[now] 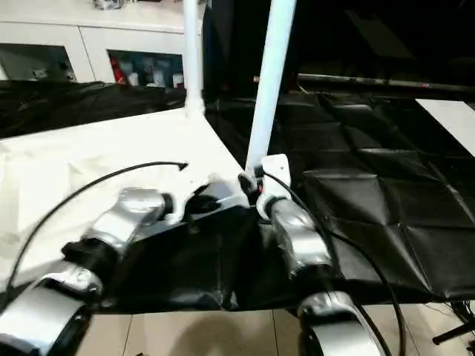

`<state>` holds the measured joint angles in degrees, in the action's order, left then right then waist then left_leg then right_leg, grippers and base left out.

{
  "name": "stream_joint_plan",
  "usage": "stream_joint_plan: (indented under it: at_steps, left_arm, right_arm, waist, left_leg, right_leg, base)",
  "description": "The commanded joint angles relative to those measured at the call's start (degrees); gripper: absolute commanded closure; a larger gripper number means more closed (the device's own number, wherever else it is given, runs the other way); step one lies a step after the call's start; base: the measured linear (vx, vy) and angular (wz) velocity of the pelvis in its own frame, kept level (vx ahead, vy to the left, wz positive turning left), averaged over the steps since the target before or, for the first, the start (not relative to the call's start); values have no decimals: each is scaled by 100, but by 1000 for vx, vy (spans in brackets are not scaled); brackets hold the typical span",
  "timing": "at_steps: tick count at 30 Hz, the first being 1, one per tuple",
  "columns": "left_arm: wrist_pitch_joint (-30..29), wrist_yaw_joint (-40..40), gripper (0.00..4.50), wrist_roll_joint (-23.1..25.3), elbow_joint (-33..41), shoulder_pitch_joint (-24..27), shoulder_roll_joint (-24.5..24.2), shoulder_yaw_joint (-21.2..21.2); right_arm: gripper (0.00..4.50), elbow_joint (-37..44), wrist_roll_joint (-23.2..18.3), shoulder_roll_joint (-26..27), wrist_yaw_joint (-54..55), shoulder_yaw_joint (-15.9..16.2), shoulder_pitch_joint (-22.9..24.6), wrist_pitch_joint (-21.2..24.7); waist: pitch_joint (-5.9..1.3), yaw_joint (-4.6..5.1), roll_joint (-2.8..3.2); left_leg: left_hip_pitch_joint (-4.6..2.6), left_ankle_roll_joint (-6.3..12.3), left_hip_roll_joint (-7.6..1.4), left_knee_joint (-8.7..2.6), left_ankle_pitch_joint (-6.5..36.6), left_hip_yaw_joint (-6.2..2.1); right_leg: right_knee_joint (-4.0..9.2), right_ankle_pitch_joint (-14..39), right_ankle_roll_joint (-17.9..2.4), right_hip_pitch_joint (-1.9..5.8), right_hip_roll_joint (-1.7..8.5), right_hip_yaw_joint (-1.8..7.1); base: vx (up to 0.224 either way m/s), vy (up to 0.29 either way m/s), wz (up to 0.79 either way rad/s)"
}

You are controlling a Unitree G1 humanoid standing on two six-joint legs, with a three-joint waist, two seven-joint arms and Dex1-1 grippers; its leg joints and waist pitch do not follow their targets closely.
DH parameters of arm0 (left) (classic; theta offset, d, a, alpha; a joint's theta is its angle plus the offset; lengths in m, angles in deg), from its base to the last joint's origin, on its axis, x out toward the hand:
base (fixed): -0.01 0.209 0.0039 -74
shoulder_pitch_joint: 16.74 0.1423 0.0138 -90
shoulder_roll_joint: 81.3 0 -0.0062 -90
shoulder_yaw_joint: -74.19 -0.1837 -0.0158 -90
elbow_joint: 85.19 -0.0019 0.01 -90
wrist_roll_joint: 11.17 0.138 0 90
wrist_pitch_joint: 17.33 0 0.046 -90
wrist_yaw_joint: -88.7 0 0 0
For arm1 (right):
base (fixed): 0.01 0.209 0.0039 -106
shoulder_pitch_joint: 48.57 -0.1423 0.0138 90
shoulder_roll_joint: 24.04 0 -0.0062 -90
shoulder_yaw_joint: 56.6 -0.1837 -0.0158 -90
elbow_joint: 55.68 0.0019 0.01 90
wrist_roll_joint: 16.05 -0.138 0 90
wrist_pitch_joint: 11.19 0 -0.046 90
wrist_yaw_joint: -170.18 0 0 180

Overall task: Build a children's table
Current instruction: Rotate leg to tighten

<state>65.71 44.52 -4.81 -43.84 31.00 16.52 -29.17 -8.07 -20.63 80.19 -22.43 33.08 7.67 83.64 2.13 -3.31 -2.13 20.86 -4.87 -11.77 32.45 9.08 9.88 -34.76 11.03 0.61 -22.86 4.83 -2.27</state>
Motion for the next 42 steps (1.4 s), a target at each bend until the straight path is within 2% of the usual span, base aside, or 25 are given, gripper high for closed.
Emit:
stream_joint_plan:
  at_steps: [1,2,4,5,6,7,8,9,10,13,14,16,20,23,26,27,30,36,42]
  left_arm:
    - [68,315,450,-45,-175,-27,76,103]
    - [93,262,450,-43,-169,-9,29,97]
    - [116,137,450,-45,-144,26,-47,83]
    - [141,89,450,-48,-151,38,-92,80]
    - [162,-12,450,-59,-127,76,-175,90]
    - [163,-86,450,-65,-97,103,-223,86]
    - [184,-230,450,-78,-38,153,-310,78]
    - [236,-418,450,-119,18,203,-388,78]
    - [277,-571,450,-159,62,243,-450,83]
    - [357,-1166,450,-338,281,400,-696,99]
    - [350,-1254,450,-361,314,421,-730,95]
    - [343,-1622,450,-477,478,516,-854,72]
    - [266,-2447,450,-700,962,749,-1130,-94]
    - [96,-2769,450,-820,1268,878,-1254,-155]
    - [-44,-3003,450,-894,1527,996,-1343,-154]
    - [-61,-3020,450,-896,1563,1014,-1355,-149]
    - [-86,-3017,450,-897,1616,1040,-1372,-147]
    - [-182,-3025,450,-909,1700,1067,-1394,-150]
    - [-239,-3048,450,-903,1750,1086,-1405,-149]
  right_arm:
    - [248,-315,59,214,-229,203,100,88]
    - [193,-296,2,206,-394,188,89,33]
    - [177,-219,-102,190,-598,150,89,-5]
    - [177,-201,-130,166,-672,139,70,-25]
    - [159,-137,-154,72,-858,164,46,-37]
    - [159,-91,-144,2,-944,192,39,-21]
    - [138,10,-76,-169,-1116,280,34,-27]
    - [138,132,-57,-331,-1346,341,38,-19]
    - [138,244,-62,-466,-1570,387,47,9]
    - [138,821,-193,-1046,-2756,656,219,358]
    - [138,886,-198,-1121,-2889,692,245,416]
    - [138,1144,-207,-1380,-3375,834,352,544]
    - [138,1472,-233,-1713,-4026,1062,494,595]
    - [138,1535,-238,-1745,-4143,1106,531,534]
    - [138,1660,-329,-1711,-4254,1104,562,600]
    - [138,1695,-344,-1711,-4295,1111,571,626]
    - [164,1692,-370,-1705,-4426,1158,587,652]
    - [200,1676,-436,-1705,-4554,1137,615,757]
    - [237,1652,-437,-1725,-4589,1144,630,762]
  waist:
    - [-262,9,-14]
    - [-263,4,-14]
    - [-267,-2,-37]
    - [-265,-9,-24]
    - [-259,-5,-23]
    - [-260,-4,-53]
    - [-268,-11,-38]
    - [-270,-13,-9]
    - [-270,4,-35]
    - [-275,-13,-35]
    - [-283,-30,-15]
    - [-300,-30,0]
    - [-321,-26,-4]
    - [-317,-33,5]
    - [-284,-32,18]
    - [-274,-29,-11]
    - [-271,-43,3]
    - [-291,-46,-2]
    - [-292,-44,-2]
  left_leg:
    - [-55,-45,-67,-410,2193,-15]
    - [-52,-29,-69,-408,2173,-12]
    - [-37,8,-69,-406,2114,-6]
    - [-45,35,-72,-409,2120,-7]
    - [-39,38,-74,-412,2136,-9]
    - [-30,46,-74,-413,2112,-6]
    - [-18,49,-77,-413,2040,-8]
    - [-14,43,-81,-416,2004,-15]
    - [8,69,-78,-407,1946,-1]
    - [6,162,-83,-386,1801,14]
    - [-9,206,-94,-375,1688,19]
    - [11,233,-105,-368,1458,19]
    - [5,356,-104,-329,1085,43]
    - [-12,358,-109,-326,1135,58]
    - [-33,229,-130,-363,1410,51]
    - [-30,195,-125,-368,1509,51]
    - [-38,126,-128,-378,1610,41]
    - [-24,162,-116,-358,1377,44]
    - [-29,168,-110,-352,1355,48]
  right_leg:
    - [573,2302,-695,124,248,155]
    - [570,2248,-727,131,253,158]
    - [562,2208,-743,146,254,158]
    - [565,2223,-751,138,257,158]
    - [565,2262,-755,143,258,155]
    - [568,2273,-746,154,256,152]
    - [555,2220,-760,166,264,154]
    - [547,2159,-779,169,268,153]
    - [536,2038,-802,185,251,153]
    - [520,1796,-861,200,246,163]
    - [498,1574,-936,214,244,168]
    - [438,1141,-1088,240,242,161]
    - [347,292,-1390,262,224,161]
    - [347,384,-1465,252,232,160]
    - [390,857,-1379,231,238,165]
    - [408,1043,-1335,228,236,166]
    - [426,1291,-1229,213,248,178]
    - [386,915,-1263,237,239,175]
    - [386,926,-1273,237,233,173]
  base:
    - [0,0,0]
    - [0,0,0]
    - [0,0,0]
    - [0,0,0]
    - [0,0,0]
    - [0,0,0]
    - [0,0,0]
    - [0,0,0]
    - [0,0,0]
    - [0,0,0]
    - [0,0,0]
    - [0,0,0]
    - [0,0,0]
    - [0,0,0]
    - [0,0,0]
    - [0,0,0]
    - [0,0,0]
    - [0,0,0]
    - [0,0,0]
